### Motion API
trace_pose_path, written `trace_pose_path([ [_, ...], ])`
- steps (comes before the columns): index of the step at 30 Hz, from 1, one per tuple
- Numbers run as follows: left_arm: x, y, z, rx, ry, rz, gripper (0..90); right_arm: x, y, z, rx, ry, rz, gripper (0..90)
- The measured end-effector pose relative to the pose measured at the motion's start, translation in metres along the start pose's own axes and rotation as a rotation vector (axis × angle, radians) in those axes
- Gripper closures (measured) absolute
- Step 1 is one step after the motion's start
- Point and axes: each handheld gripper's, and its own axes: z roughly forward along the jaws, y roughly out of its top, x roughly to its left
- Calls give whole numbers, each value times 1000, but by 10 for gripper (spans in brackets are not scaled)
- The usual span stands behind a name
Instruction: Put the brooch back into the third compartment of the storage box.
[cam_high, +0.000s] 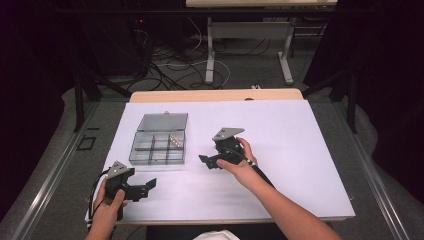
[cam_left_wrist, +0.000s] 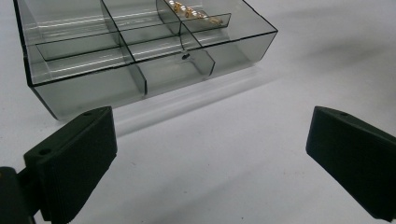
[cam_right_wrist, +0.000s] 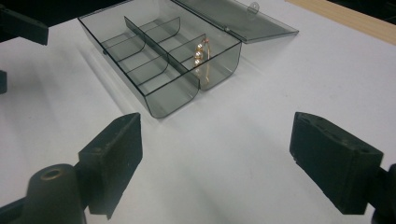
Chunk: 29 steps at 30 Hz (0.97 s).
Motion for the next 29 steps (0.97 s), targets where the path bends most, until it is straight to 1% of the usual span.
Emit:
trace_pose_path([
  [1,0,0,0,0,0,0,21,-1,-4,-4,0,-1,1,155],
  [3,0,0,0,1,1,0,21,-2,-9,-10,-5,-7,19,153],
  [5,0,0,0,-1,1,-1,21,-4,-16,-19,-1,-13,30,152],
  [6,0,0,-1,0,1,-1,21,-5,-19,-21,-23,-22,33,150],
  [7,0,0,-1,0,0,-2,21,-6,-22,-25,-24,-32,37,149],
  [9,0,0,-1,-1,2,-1,21,-8,-29,-32,-31,-52,27,142],
  [10,0,0,-1,-2,2,-2,21,-8,-32,-36,-10,-53,27,128],
  [12,0,0,-1,-2,3,-2,21,-9,-39,-41,-34,-57,37,114],
  [15,0,0,-1,-2,5,-1,21,-11,-50,-51,-3,-70,47,100],
  [16,0,0,-1,0,6,-1,21,-12,-54,-53,2,-76,49,85],
  [17,0,0,-1,0,6,-1,21,-13,-59,-55,-5,-79,49,61],
  [19,0,0,-1,0,7,-2,21,-15,-65,-58,15,-83,46,8],
  [20,0,0,-1,0,7,-1,21,-16,-68,-60,33,-85,48,0],
  [21,0,0,-1,-1,7,-1,21,-18,-71,-60,19,-92,53,0],
  [22,0,0,-1,-1,7,-2,21,-18,-72,-62,24,-97,60,0],
  [23,0,0,-1,-1,8,-2,21,-19,-73,-64,42,-97,61,0],
  [24,0,0,-1,-1,5,-2,21,-20,-75,-65,33,-103,63,0],
  [25,0,-1,-1,-3,6,-2,21,-21,-76,-66,35,-108,63,0],
  [26,0,0,-1,-1,5,-3,21,-21,-77,-65,12,-117,69,0],
  [28,1,0,-1,-1,8,-3,21,-21,-78,-67,40,-116,73,0],
  [29,1,0,-1,-1,8,-3,21,-22,-79,-67,34,-118,64,0],
])
